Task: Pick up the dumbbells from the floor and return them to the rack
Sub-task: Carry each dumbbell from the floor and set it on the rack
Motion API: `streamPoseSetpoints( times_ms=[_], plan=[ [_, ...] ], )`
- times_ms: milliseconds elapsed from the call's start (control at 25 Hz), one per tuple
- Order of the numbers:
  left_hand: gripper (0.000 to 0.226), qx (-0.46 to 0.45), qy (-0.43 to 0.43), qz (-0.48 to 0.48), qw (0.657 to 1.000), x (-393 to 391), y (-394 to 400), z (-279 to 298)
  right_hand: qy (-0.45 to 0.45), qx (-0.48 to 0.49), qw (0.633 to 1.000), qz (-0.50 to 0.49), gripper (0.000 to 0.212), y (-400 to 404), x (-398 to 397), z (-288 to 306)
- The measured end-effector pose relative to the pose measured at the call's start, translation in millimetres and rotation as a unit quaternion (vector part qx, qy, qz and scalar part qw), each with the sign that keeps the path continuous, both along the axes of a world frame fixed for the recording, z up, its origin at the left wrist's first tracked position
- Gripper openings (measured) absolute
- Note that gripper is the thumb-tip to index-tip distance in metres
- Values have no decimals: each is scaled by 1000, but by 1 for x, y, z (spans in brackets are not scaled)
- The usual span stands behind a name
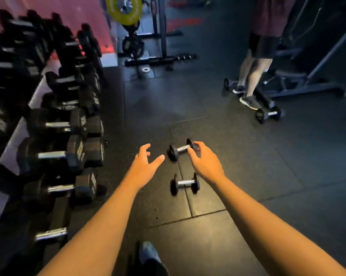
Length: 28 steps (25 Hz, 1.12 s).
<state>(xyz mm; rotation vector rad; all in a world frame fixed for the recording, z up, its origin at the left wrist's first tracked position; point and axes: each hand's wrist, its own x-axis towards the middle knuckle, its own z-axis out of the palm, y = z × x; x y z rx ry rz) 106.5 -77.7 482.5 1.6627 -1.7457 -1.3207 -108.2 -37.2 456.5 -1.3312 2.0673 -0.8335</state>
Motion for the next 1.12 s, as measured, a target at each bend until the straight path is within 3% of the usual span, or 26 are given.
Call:
streamPoseSetpoints(
  times_ms=[320,560,880,1120],
  plan=[
    [87,122,-71,52,989,-71,-147,-132,34,123,990,-56,55,-120,-78,-130],
    [99,159,-140,76,974,-148,-230,-308,66,204,976,-36,55,-196,-135,-307],
    [101,174,-188,91,962,-200,-250,-574,82,258,963,-8,60,-222,-179,-574],
    [94,184,-240,127,945,-218,-232,-688,52,288,956,-3,69,-214,-175,-690]
  ],
)
